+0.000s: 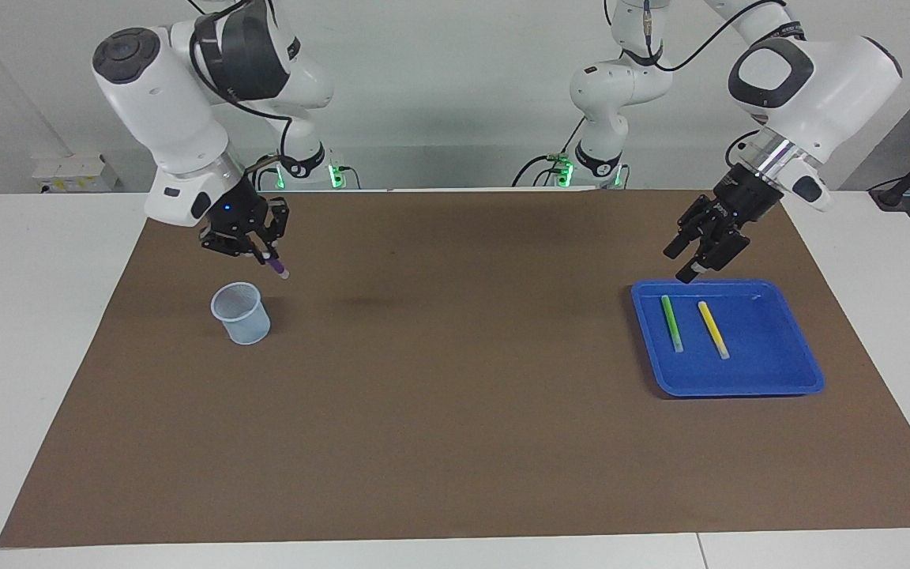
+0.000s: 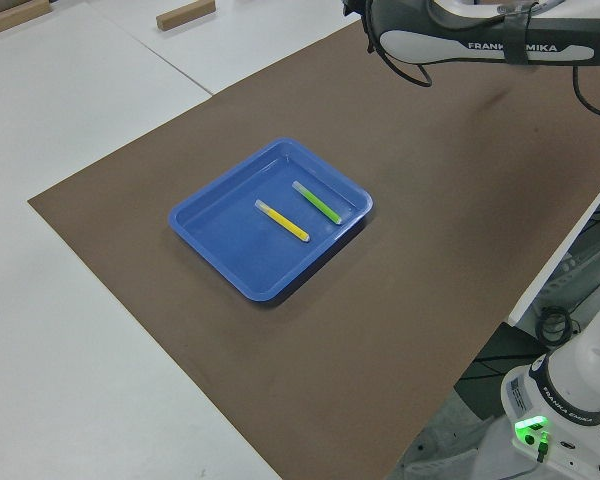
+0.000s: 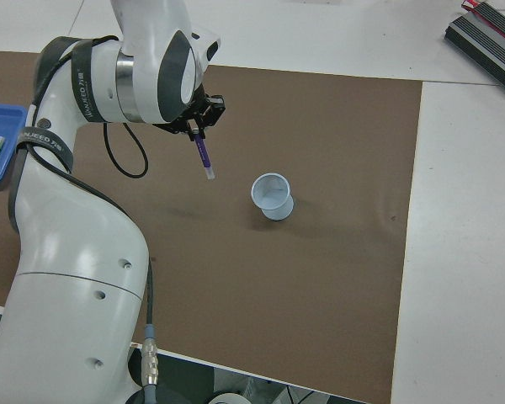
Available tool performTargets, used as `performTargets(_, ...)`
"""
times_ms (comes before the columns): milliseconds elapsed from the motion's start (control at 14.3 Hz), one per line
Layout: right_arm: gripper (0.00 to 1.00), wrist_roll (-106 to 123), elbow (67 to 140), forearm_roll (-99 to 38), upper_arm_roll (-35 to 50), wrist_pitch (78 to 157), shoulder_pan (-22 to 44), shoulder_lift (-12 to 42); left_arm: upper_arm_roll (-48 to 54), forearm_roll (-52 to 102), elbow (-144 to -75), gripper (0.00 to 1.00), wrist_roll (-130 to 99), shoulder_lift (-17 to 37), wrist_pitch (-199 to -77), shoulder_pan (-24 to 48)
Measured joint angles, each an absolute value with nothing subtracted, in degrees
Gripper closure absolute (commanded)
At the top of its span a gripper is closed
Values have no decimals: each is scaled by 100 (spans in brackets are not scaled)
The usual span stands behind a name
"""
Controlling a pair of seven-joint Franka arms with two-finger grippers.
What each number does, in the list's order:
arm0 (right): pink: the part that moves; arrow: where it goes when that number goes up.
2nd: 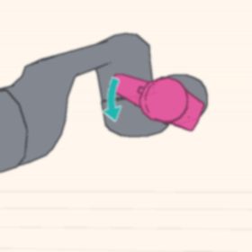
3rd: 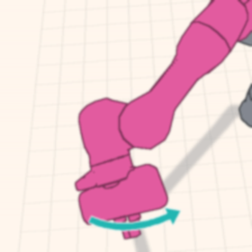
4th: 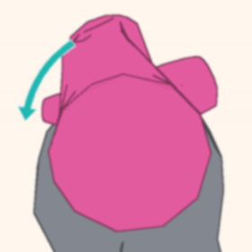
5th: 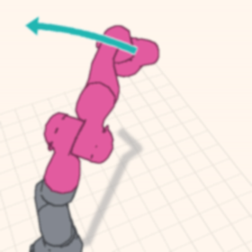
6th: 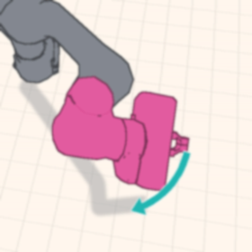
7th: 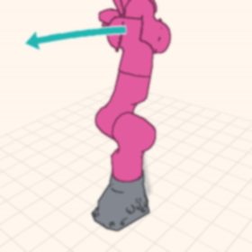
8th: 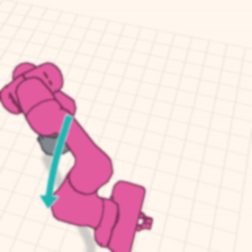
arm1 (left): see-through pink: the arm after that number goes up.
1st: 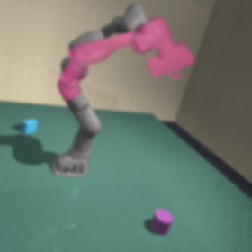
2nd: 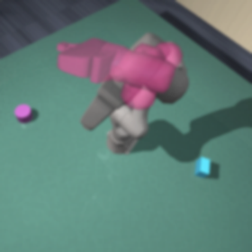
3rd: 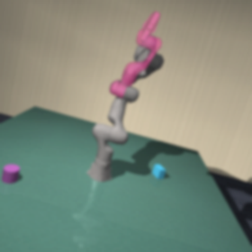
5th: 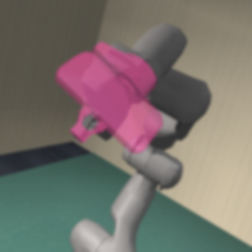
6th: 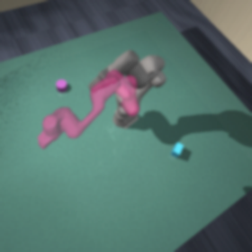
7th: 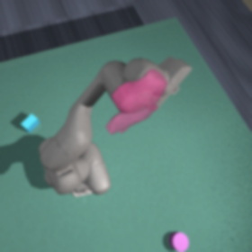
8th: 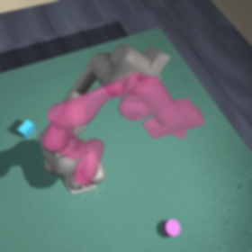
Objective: Right arm passes pens to left for tray arrangement
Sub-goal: 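Pull the purple pen from the cup with the right gripper, then bring the purple pen to the left gripper while the left gripper grasps it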
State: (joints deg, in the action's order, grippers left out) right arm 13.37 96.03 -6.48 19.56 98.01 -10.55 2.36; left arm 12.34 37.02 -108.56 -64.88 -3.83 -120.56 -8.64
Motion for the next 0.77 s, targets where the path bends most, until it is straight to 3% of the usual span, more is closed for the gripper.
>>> performTargets(140,100,516,9576,-1241,2056,9967,-897,236,1248,3749,-10856,19,-7221,-383,-12416,-564)
performTargets(769,100,-2336,9813,-2525,2096,12125,91,317,1271,3756,-10863,19,-9088,-379,-13015,414)
